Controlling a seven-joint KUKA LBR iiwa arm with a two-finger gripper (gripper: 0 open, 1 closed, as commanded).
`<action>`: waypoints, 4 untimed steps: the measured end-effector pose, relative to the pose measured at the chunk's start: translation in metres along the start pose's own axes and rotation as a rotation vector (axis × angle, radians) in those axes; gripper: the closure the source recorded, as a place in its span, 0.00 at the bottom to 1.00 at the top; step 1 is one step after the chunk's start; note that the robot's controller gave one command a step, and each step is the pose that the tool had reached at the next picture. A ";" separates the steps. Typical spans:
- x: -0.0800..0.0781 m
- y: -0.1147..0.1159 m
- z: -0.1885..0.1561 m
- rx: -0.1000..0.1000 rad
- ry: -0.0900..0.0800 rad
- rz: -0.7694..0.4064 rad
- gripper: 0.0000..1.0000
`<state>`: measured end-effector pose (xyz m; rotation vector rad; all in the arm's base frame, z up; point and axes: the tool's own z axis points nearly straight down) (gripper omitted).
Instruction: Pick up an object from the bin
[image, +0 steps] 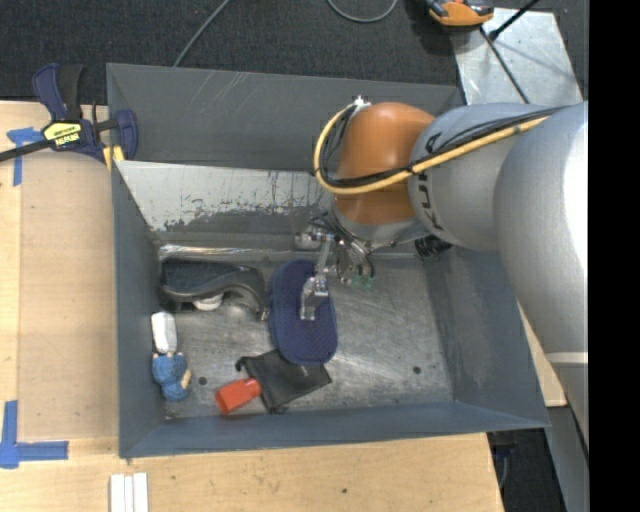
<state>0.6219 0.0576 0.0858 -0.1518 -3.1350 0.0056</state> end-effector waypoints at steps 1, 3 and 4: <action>-0.001 0.000 -0.005 -0.003 -0.004 0.002 1.00; 0.009 -0.014 -0.093 -0.003 -0.003 -0.072 1.00; 0.019 -0.052 -0.122 -0.002 -0.010 -0.167 1.00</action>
Offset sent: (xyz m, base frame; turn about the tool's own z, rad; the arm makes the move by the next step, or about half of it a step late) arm 0.0000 0.0000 0.0000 0.0000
